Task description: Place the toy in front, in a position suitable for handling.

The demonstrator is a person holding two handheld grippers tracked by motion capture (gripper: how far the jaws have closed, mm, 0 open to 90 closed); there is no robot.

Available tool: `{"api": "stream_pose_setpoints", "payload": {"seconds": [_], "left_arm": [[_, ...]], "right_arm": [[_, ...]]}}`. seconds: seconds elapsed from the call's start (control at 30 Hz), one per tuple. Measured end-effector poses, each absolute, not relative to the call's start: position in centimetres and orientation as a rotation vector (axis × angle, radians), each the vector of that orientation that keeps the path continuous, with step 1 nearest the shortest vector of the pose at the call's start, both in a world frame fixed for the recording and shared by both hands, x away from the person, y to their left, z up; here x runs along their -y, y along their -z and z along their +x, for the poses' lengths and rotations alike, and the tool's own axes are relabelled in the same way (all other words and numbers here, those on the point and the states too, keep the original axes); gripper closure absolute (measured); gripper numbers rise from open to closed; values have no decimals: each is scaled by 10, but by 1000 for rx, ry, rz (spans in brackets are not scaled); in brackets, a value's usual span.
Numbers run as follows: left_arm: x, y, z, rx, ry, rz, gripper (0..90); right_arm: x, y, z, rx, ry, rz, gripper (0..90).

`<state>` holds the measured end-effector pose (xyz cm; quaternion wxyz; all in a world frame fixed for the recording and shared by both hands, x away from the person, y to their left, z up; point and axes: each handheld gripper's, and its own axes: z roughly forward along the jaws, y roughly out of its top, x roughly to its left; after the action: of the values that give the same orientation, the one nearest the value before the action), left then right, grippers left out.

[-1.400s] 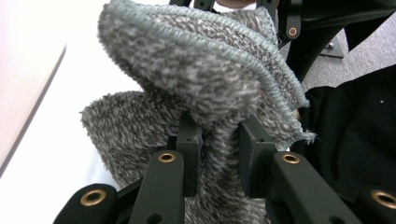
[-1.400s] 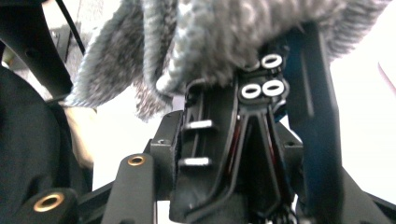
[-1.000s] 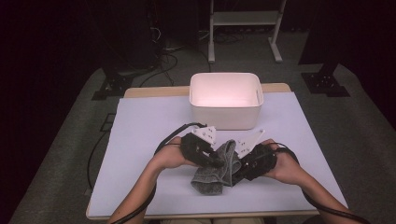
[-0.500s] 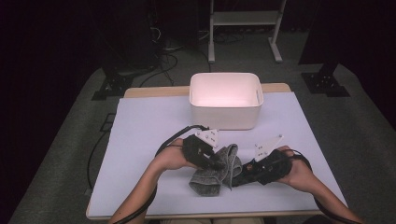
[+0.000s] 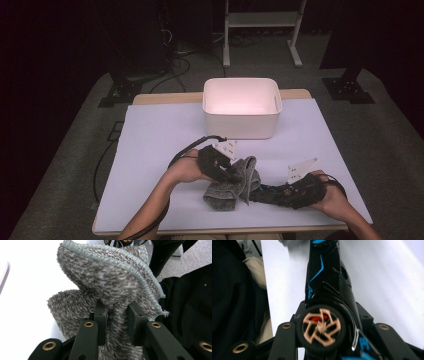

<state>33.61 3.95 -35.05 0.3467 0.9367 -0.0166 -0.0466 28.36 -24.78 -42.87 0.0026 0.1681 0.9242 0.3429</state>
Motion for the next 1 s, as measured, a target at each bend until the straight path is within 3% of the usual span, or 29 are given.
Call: {"api": "stream_pose_setpoints", "payload": {"seconds": [0.43,0.73,1.0], "left_arm": [[-37,354,336,42,127,2447,730],[-50,354,336,14,115,2449,731],[-78,349,337,-52,64,2477,730]], "right_arm": [[238,435,283,-2949,-950,472,512],[220,434,287,-2919,-903,434,555],[172,427,312,-2930,-1006,341,554]]}}
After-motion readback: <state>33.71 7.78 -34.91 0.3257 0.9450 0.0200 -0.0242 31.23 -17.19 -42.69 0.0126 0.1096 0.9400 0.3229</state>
